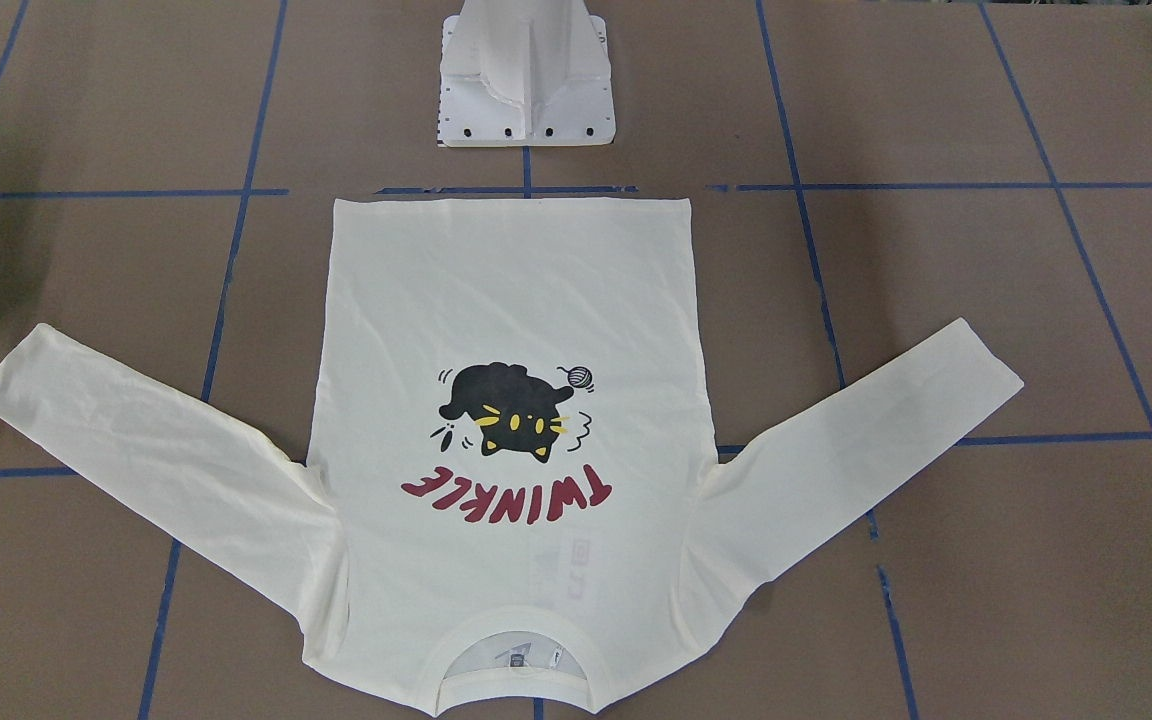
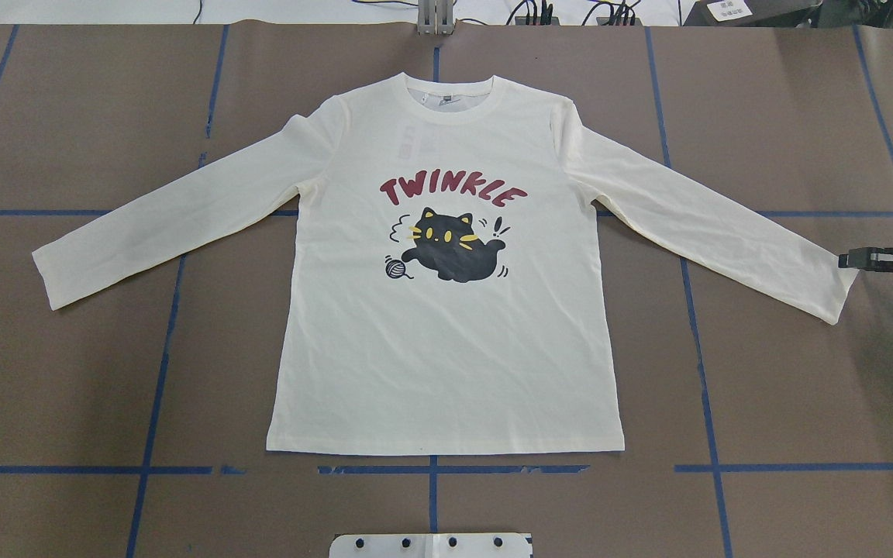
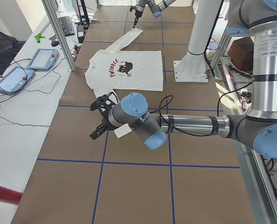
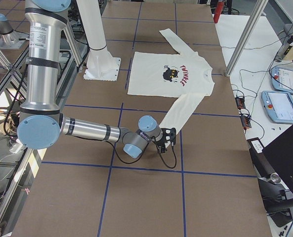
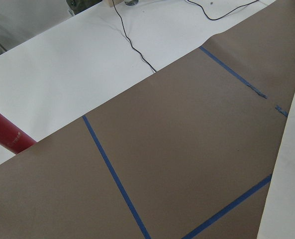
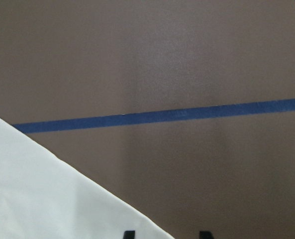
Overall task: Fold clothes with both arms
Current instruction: 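Move the right gripper to the sleeve cuff nearest it and grasp it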
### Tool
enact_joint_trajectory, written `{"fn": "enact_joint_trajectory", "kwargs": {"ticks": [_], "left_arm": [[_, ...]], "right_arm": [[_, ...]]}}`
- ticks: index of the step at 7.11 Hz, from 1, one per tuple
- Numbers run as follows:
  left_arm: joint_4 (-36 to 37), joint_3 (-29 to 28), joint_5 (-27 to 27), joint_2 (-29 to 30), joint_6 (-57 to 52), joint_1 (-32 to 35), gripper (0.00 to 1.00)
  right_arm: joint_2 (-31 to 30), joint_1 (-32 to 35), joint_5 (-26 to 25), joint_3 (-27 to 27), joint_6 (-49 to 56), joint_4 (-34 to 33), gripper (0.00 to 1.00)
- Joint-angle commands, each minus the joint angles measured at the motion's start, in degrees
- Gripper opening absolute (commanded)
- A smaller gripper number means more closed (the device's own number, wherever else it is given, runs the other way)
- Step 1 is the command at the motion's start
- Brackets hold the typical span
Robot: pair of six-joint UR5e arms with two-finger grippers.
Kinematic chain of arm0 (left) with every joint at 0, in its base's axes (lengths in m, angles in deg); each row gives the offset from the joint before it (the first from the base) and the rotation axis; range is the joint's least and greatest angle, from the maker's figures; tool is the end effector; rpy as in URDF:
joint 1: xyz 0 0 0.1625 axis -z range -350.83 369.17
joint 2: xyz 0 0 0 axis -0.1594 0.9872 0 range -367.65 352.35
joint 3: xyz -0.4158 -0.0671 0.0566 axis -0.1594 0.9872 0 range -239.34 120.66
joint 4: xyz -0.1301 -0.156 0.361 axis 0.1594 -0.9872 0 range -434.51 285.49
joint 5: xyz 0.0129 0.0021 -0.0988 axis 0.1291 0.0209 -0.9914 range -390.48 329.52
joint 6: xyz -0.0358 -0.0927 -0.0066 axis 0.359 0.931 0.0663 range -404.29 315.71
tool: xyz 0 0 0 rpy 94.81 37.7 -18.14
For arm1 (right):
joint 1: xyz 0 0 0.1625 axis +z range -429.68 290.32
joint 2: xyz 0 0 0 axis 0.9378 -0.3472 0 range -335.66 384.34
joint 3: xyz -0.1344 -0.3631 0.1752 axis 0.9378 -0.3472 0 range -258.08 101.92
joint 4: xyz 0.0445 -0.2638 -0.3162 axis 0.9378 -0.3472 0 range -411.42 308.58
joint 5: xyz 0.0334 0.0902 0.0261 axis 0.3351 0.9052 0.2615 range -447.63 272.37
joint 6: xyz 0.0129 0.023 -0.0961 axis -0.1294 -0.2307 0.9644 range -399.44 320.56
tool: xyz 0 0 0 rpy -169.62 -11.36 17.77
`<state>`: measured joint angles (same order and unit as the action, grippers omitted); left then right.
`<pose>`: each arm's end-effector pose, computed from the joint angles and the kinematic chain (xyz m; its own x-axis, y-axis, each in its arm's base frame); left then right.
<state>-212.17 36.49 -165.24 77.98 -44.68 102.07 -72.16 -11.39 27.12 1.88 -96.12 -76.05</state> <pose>-0.0872 -0.4746 0.5472 0.7362 0.5005 -0.4556 0.0279 0.6501 0.7593 -0.1646 -0.4407 0.6809 0.6226 0.0586 0.7804 -0.3171 0.9306 0.1831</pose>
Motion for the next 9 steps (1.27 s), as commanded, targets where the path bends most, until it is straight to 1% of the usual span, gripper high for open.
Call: {"fn": "enact_joint_trajectory", "kwargs": {"ticks": [1, 2, 4, 5, 6, 7, 8, 9], "left_arm": [[-0.1, 0.1, -0.1, 0.0, 0.0, 0.0, 1.00], [-0.1, 0.1, -0.1, 0.0, 0.0, 0.0, 1.00], [-0.2, 0.1, -0.1, 0.0, 0.0, 0.0, 1.00], [-0.2, 0.1, -0.1, 0.0, 0.0, 0.0, 1.00], [-0.2, 0.1, -0.1, 0.0, 0.0, 0.0, 1.00], [-0.2, 0.1, 0.0, 0.0, 0.0, 0.0, 1.00], [-0.2, 0.0, 0.0, 0.0, 0.1, 0.0, 1.00], [-0.2, 0.0, 0.0, -0.1, 0.0, 0.0, 1.00]], "right_arm": [[0.0, -0.2, -0.1, -0.1, 0.3, 0.0, 0.07], [0.0, -0.3, -0.1, -0.1, 0.4, 0.1, 0.00], [-0.1, -0.6, -0.3, 0.4, 1.1, 0.5, 0.00], [0.3, -0.6, 0.1, 2.0, 1.3, 0.1, 0.00], [0.4, -0.6, 0.5, 5.9, 1.0, -2.0, 0.00], [0.9, -0.6, -0.2, 12.5, 0.5, -10.5, 0.00], [1.7, -0.6, -0.9, 22.5, 0.4, -24.2, 0.00], [6.1, -0.7, -2.5, 31.1, 0.3, -40.8, 0.00]]}}
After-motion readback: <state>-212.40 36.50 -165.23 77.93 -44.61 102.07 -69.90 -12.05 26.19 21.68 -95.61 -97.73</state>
